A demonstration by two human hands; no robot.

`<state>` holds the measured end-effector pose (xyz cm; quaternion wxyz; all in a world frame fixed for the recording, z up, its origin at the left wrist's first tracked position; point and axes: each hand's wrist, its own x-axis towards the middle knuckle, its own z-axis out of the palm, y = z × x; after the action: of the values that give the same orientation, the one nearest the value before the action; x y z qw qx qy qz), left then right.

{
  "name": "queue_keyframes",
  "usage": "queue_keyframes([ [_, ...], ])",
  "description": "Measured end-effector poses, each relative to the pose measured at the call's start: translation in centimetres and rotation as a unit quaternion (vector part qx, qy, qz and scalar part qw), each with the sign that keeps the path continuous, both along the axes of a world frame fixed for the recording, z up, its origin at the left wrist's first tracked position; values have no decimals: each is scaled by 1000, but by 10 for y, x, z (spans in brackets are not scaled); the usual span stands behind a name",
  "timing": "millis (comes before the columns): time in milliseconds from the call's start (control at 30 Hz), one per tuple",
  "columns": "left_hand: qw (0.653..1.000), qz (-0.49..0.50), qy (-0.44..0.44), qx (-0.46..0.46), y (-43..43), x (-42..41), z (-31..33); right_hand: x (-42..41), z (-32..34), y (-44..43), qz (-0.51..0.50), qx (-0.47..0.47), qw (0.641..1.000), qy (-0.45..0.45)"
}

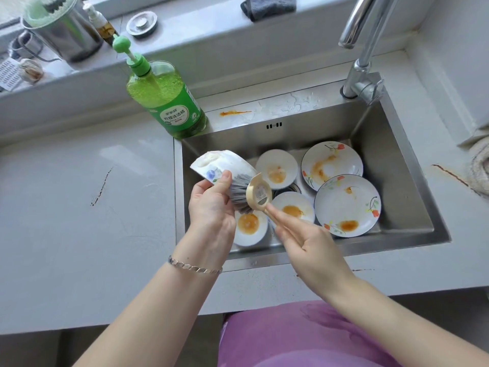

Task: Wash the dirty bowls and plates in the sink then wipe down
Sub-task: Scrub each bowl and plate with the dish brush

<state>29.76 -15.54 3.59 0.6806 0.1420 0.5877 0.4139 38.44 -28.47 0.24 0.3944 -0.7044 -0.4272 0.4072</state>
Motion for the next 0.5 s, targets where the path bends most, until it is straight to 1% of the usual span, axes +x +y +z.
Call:
queue_keyframes([
  [133, 1000, -3, -26, 10, -3, -6, 4, 14, -13, 3, -60, -34, 997, 23],
  [267, 999, -3, -23, 23, -3, -6, 7, -2, -2, -11, -2, 11, 1000, 9],
  [400, 999, 10, -41, 7, -2, -6, 11, 10, -13, -3, -51, -42, 997, 43],
  [500, 999, 8, -50, 19, 1, -6, 16, -1, -6, -12, -21, -17, 997, 68],
])
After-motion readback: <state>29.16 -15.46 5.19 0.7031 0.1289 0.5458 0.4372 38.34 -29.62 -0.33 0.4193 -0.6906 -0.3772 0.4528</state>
